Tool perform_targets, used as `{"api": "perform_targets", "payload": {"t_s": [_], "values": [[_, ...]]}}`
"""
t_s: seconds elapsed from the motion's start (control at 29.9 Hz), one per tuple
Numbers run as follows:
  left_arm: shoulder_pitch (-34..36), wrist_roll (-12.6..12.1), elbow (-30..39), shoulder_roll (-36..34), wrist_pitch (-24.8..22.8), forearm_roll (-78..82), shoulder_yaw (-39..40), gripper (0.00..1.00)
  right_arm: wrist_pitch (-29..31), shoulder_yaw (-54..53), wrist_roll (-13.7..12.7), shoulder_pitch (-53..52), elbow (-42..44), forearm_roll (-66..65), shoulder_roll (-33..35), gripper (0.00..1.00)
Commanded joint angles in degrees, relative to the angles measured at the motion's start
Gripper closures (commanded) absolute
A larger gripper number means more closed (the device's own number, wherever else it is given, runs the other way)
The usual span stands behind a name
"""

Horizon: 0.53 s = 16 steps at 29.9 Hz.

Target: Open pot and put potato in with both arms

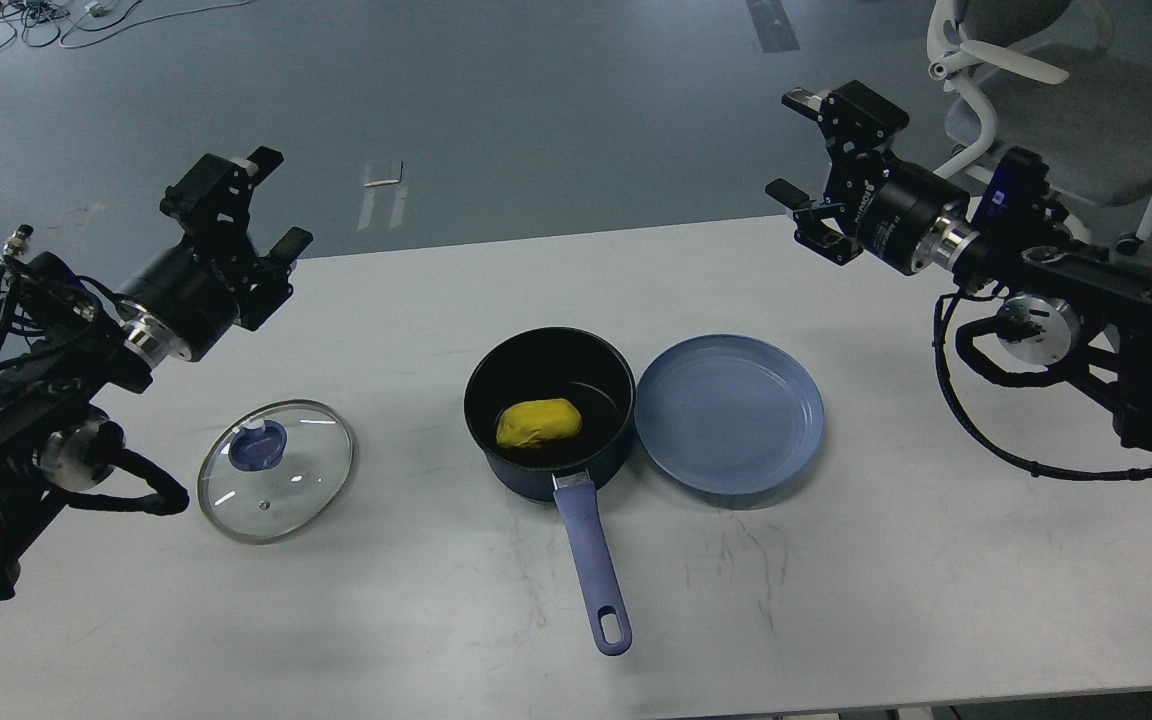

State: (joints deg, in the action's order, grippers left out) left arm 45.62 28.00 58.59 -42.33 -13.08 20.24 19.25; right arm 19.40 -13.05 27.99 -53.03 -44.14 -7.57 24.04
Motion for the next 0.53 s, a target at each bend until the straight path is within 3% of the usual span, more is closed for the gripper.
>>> {"api": "perform_targets", "payload": {"t_s": [0.0,0.17,0.5], "values": [[-2.11,0.0,-0.76,1.99,-0.46,-0.72,0.08,0.02,0.37,-9.24,0.01,7.93,-0.59,0.18,0.04,0.01],[-3.86,0.0,-0.85,3.48,-2.47,-3.71,0.17,0.02,0.9,-15.06,0.01,11.1,-0.68,1.24,-0.66,0.01],[-7.03,0.0,-2.87,5.07,-9.15,-5.03,4.83,0.02,1.69,-15.33,0.01,14.54,-2.44,2.12,-0.05,0.01]]}}
